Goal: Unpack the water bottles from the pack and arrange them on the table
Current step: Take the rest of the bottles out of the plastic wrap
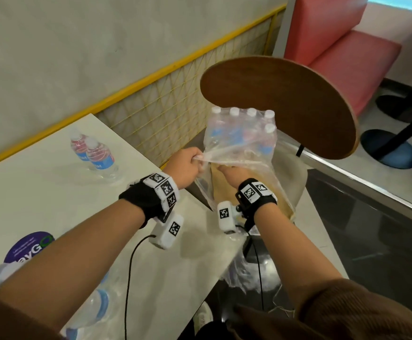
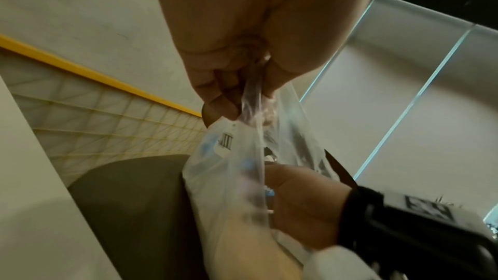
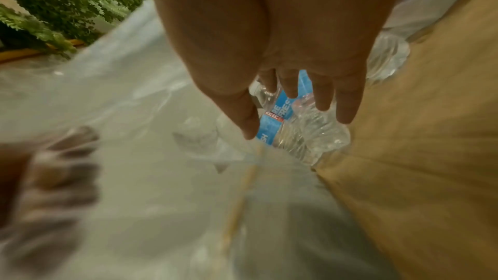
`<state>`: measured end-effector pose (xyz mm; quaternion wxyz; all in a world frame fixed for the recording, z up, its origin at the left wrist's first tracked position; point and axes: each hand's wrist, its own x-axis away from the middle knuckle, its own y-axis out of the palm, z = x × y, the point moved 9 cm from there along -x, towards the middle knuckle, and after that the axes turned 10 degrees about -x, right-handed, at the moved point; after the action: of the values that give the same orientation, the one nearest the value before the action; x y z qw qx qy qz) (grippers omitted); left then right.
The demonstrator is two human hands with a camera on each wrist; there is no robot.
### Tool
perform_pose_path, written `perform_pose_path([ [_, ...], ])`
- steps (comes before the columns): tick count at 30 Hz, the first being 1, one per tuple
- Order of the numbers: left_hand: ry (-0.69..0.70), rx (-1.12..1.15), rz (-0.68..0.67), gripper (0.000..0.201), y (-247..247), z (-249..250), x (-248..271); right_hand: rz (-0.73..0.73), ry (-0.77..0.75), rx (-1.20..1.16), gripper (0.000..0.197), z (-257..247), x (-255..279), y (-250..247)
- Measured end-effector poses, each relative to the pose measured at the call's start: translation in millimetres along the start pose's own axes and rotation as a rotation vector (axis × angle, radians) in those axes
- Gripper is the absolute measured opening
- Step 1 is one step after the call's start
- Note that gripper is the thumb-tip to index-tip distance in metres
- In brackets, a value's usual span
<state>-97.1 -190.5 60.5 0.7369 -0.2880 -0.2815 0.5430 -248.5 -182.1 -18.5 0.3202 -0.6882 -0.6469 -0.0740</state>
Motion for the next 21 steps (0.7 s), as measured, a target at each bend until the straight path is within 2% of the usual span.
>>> perform_pose_path([
  [2, 0.017, -0.041, -0.023, 0.036, 1.5, -1.3, 2.1, 0.015, -0.01, 0.106, 0.06, -10.7, -7.8, -6.9],
  [4, 0.058, -0.084, -0.029, 0.024, 3.1, 5.0, 2.1, 0.058, -0.058, 0.217, 0.06, -11.3, -39.3, -19.6],
  [6, 0.092, -0.091, -0.026, 0.014, 3.6, 13.3, 2.0, 0.049, -0.012, 0.372, 0.061, -5.5, -48.0, -31.8],
  [8, 0.124, -0.092, -0.019, 0.028, 3.7, 18.0, 1.1, 0.06, 0.016, 0.581, 0.064, -2.3, -34.8, -46.5],
  [11, 0.202, -0.168, -0.069, 0.037, 8.4, 27.2, 8.0, 0.009, 0.033, 0.704, 0.073, 16.9, -41.0, -54.6],
  [14, 0.277, -0.24, -0.112, 0.037, 16.1, 30.9, 12.2, 0.055, 0.01, 0.715, 0.075, 16.6, -53.4, -63.2],
  [17, 0.221, -0.362, -0.145, 0.037, 21.1, 21.6, 5.6, 0.074, 0.003, 0.642, 0.071, 11.1, -55.7, -64.2],
  [18, 0.198, -0.397, -0.15, 0.037, 21.8, 19.4, 3.5, 0.047, 0.05, 0.553, 0.069, 15.6, -52.3, -63.3],
  [19, 0.171, -0.426, -0.156, 0.038, 22.1, 17.5, 0.8, -0.019, 0.075, 0.562, 0.071, 24.8, -51.3, -56.3],
  [21, 0.119, -0.435, -0.166, 0.044, 24.4, 13.1, -3.0, -0.06, 0.04, 0.537, 0.091, 36.4, -49.3, -48.1],
])
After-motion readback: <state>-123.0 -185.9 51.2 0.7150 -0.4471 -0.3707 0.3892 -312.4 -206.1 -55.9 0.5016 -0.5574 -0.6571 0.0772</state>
